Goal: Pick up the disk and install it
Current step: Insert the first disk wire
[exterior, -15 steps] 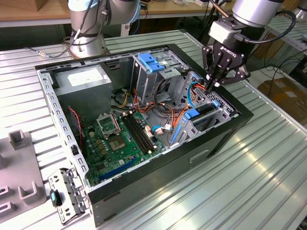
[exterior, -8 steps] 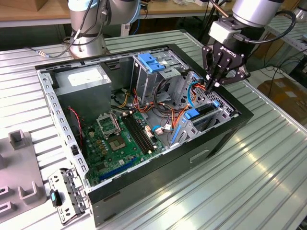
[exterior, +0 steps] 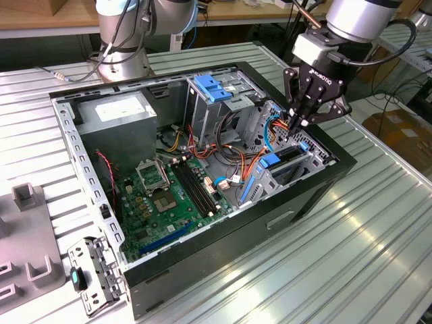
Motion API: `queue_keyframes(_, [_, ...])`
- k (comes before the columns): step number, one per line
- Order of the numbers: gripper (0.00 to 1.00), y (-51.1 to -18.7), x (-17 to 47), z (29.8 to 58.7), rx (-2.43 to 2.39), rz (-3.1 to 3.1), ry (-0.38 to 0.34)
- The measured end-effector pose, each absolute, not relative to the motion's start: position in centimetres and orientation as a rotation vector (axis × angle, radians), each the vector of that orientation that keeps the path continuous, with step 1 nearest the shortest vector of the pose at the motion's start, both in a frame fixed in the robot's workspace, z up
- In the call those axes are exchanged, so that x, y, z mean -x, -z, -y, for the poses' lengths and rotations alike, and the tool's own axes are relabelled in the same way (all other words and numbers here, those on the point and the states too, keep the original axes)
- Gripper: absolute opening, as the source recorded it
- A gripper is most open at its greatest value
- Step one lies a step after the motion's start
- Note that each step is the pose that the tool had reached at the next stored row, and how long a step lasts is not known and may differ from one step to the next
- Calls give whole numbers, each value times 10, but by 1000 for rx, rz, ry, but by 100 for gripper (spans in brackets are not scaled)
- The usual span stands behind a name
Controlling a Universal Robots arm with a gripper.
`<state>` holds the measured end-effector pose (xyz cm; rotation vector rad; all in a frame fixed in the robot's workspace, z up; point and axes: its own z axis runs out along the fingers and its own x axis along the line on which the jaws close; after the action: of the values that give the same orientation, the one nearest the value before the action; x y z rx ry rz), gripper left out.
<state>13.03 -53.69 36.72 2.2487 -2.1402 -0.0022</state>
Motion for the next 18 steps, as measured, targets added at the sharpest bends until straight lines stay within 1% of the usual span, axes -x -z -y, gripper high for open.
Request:
queue_keyframes(2, [16,-364,-130,544,-2247,2143,2])
queue_keyframes(7, [16,-361,-124,551,-2249,2146,8])
queue_keyframes(18, [16,-351,-127,551,-2195,2201,9])
